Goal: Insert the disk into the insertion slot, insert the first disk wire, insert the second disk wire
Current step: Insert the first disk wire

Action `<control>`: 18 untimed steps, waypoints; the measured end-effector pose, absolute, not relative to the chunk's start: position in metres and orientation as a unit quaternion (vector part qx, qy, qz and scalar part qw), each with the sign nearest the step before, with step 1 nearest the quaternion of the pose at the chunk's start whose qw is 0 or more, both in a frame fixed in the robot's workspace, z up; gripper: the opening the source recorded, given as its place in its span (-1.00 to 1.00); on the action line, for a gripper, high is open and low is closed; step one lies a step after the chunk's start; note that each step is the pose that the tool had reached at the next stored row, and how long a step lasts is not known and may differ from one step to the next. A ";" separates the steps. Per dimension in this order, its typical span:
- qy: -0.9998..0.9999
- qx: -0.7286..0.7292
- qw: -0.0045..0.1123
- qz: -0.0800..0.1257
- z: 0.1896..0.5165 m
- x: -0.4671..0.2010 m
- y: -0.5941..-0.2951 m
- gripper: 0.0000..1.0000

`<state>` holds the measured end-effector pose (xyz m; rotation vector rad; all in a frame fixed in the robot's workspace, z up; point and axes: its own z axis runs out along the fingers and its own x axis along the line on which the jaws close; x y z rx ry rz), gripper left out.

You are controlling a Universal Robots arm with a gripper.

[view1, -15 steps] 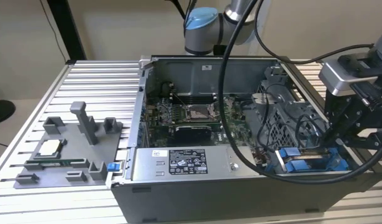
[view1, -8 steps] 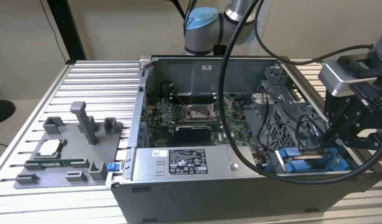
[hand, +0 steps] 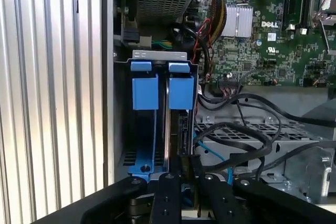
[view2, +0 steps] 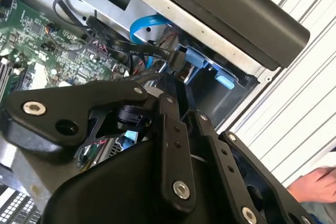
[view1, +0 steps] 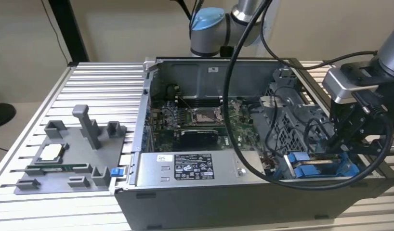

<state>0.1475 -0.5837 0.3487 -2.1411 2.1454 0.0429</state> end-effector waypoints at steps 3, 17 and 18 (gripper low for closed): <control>0.707 -0.705 0.056 0.013 0.345 0.148 -0.583 -1.00; 0.706 -0.705 0.058 0.011 0.340 0.148 -0.581 -1.00; 0.706 -0.705 0.058 0.011 0.339 0.148 -0.581 -1.00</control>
